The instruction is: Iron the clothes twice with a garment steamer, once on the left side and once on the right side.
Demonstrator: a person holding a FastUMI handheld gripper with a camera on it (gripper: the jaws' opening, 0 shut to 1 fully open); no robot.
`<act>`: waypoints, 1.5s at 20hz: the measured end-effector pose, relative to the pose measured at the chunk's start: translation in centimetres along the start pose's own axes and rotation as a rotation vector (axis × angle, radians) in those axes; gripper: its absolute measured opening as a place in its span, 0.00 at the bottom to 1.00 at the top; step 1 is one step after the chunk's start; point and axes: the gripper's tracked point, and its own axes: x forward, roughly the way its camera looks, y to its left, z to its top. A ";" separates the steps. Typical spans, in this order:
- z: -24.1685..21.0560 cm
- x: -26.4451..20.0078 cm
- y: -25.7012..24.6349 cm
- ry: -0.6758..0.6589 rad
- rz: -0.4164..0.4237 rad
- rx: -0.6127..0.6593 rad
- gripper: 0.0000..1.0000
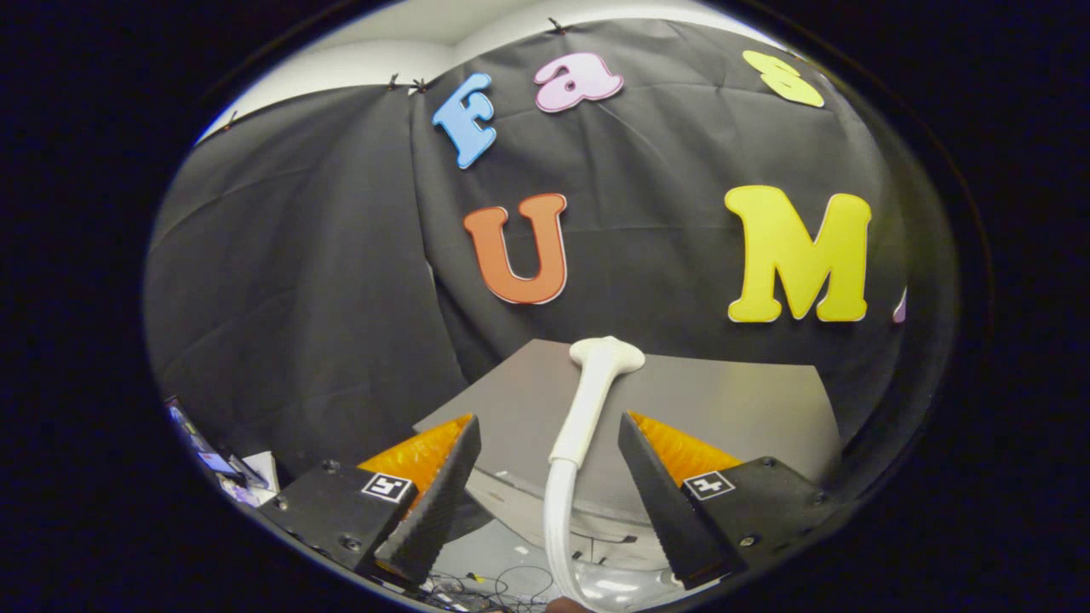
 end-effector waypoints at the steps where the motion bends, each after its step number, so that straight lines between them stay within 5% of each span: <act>1: -0.1 1.4 -0.5 0.026 -0.024 0.007 1.00; 9: -1.5 10.1 -2.8 0.214 -0.131 0.039 0.94; 18: -5.1 13.2 -4.2 0.342 -0.240 0.063 0.78; 26: -4.8 14.4 -3.9 0.280 -0.322 0.048 0.59; 30: -4.8 14.6 -3.6 0.257 -0.326 0.059 0.42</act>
